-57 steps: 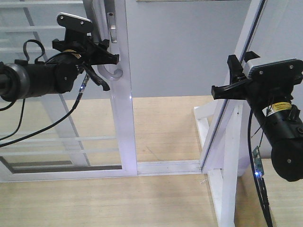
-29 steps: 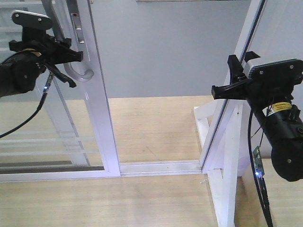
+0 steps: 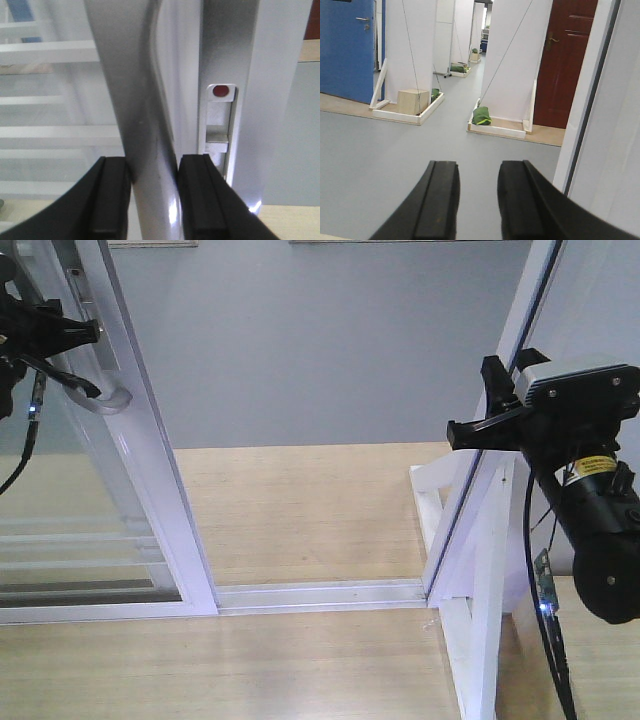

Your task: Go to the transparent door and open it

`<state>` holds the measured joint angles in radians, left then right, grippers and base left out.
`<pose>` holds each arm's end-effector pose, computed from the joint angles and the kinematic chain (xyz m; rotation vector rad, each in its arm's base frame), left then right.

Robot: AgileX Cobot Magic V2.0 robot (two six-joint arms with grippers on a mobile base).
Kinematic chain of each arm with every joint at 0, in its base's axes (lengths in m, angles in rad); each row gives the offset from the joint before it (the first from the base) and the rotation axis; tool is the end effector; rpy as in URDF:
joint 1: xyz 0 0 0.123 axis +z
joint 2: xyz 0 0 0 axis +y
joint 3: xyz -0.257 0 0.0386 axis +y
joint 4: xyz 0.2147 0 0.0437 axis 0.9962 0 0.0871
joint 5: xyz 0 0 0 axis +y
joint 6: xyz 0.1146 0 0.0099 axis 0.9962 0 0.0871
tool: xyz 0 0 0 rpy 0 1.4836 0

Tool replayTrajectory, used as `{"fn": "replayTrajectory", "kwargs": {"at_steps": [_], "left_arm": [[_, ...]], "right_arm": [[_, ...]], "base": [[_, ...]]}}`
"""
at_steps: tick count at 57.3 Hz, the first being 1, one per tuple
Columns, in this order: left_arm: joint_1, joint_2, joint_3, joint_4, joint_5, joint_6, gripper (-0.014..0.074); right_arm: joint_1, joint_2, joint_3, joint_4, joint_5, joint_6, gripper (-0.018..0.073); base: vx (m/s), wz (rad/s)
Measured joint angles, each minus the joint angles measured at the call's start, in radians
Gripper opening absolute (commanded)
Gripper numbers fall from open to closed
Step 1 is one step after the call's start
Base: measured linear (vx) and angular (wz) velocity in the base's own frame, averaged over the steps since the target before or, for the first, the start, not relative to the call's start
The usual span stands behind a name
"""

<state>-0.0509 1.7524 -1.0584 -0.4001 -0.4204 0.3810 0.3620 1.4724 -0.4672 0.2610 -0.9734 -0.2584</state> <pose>0.3887 -0.0015 0.2406 -0.0581 1.7847 0.1150 0.2681 0.0753 0.2290 -0.1893 1.5208 0.0366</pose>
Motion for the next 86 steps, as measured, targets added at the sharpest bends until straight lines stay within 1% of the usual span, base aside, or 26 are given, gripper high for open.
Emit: {"fn": "replayTrajectory", "kwargs": {"at_steps": [4, 8, 13, 28, 37, 43, 54, 59, 65, 71, 78, 86], "left_arm": [[0.006, -0.014, 0.005, -0.009, 0.018, 0.004, 0.0224], [-0.003, -0.038, 0.004, 0.033, 0.063, 0.022, 0.0224], [-0.017, -0.079, 0.025, 0.069, 0.09, 0.037, 0.0227], [-0.003, -0.246, 0.234, 0.076, 0.077, 0.061, 0.023], [-0.003, -0.39, 0.356, 0.076, 0.089, 0.062, 0.023], [-0.003, -0.51, 0.418, 0.076, 0.119, 0.062, 0.023], [-0.003, -0.711, 0.488, 0.076, 0.214, 0.062, 0.023], [-0.003, -0.797, 0.513, 0.076, 0.26, 0.062, 0.023], [-0.003, -0.882, 0.542, 0.077, 0.289, 0.062, 0.023], [-0.003, -0.958, 0.574, 0.077, 0.338, 0.062, 0.0218], [-0.003, -1.035, 0.609, 0.08, 0.438, 0.062, 0.0148], [-0.003, -1.119, 0.643, 0.083, 0.523, 0.062, 0.0037]], "right_arm": [[0.0, 0.0, 0.0, 0.0, 0.0, 0.0, 0.0294], [0.0, 0.0, 0.0, 0.0, 0.0, 0.0, 0.0294], [0.0, 0.0, 0.0, 0.0, 0.0, 0.0, 0.0294], [0.0, 0.0, 0.0, 0.001, 0.0, 0.0, 0.0294], [0.0, 0.0, 0.0, 0.0, 0.0, 0.0, 0.0294], [0.0, -0.001, 0.0, -0.007, 0.02, 0.0, 0.0286], [0.0, -0.072, 0.0, -0.038, 0.193, -0.033, 0.0216], [0.0, -0.144, 0.0, -0.046, 0.279, -0.05, 0.0167], [0.0, -0.24, 0.0, -0.048, 0.375, -0.052, 0.0108], [0.0, -0.347, 0.001, -0.046, 0.513, -0.052, 0.0043], [0.0, -0.461, 0.003, -0.015, 0.674, -0.052, -0.0003], [0.0, -0.583, 0.004, -0.002, 0.793, -0.056, -0.0004]], "base": [[0.0, 0.0], [0.0, 0.01], [0.0, 0.0], [0.0, 0.0], [0.0, 0.0], [0.0, 0.0], [0.0, 0.0], [0.0, 0.0], [0.0, 0.0], [0.0, 0.0], [0.0, 0.0], [0.0, 0.0]]}}
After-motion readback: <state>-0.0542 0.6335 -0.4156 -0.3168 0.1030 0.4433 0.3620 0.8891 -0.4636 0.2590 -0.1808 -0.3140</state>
